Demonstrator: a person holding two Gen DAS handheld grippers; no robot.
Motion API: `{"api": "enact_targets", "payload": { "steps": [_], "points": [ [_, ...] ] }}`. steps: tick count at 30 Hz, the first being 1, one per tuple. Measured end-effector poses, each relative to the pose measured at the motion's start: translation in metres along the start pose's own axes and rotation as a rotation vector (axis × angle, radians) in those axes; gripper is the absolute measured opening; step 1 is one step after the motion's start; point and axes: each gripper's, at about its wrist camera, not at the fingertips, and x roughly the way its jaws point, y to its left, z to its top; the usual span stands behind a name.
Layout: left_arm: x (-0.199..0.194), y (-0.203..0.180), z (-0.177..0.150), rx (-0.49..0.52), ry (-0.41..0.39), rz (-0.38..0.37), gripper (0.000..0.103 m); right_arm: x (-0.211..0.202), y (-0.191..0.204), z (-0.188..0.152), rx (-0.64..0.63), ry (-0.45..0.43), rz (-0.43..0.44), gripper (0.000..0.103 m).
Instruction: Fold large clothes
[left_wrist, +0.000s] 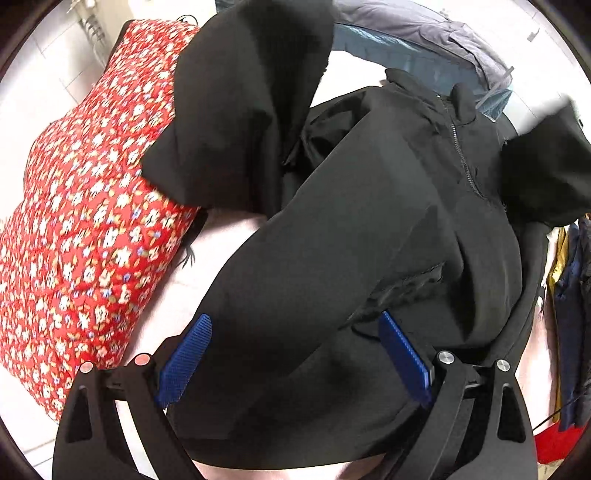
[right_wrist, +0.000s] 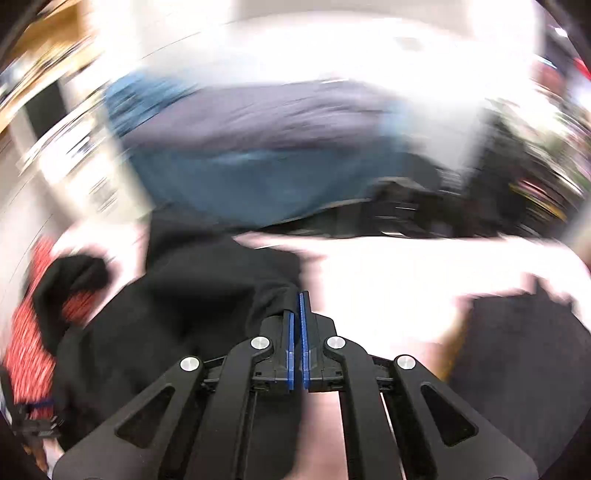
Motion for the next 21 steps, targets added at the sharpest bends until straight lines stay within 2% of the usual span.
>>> {"api": "enact_targets", "payload": {
  "steps": [3,5,6,8,9,10,11,12,14,17,21],
  "points": [
    [0.005,-0.010,0.019,0.012,0.001,0.002,0.090,-0.023,-0.110,-0.009,0.229,-0.009,-0.120,0.003],
    [0.006,-0.014,0.022,0.018,0.004,0.006,0.090,-0.039,-0.171,-0.029,0.375,-0.007,-0.202,0.003],
    [0.011,-0.010,0.017,0.019,0.006,0.008,0.090,-0.043,-0.203,-0.043,0.462,0.021,-0.222,0.003],
    [0.014,-0.011,0.014,0.023,0.010,0.013,0.090,-0.038,-0.244,-0.074,0.622,0.111,-0.172,0.007],
    [0.009,-0.012,0.006,0.024,0.011,0.016,0.090,-0.040,-0.256,-0.083,0.678,0.116,-0.144,0.015],
    [0.008,-0.012,0.002,0.026,0.012,0.020,0.090,-0.043,-0.265,-0.097,0.743,0.120,-0.123,0.033],
    [0.012,-0.011,0.004,0.027,0.015,0.025,0.090,-0.043,-0.265,-0.102,0.753,0.125,-0.128,0.044],
    [0.012,-0.010,0.003,0.024,0.015,0.028,0.090,-0.045,-0.264,-0.106,0.753,0.131,-0.155,0.065],
    [0.007,-0.007,-0.002,0.016,0.009,0.023,0.090,-0.056,-0.258,-0.110,0.750,0.095,-0.169,0.068],
    [-0.001,0.003,-0.006,0.004,-0.007,0.026,0.090,-0.076,-0.240,-0.106,0.687,0.034,-0.139,0.068],
    [-0.008,0.022,-0.015,-0.010,-0.022,0.043,0.090,-0.101,-0.191,-0.094,0.496,-0.010,-0.090,0.075]
  ]
}}
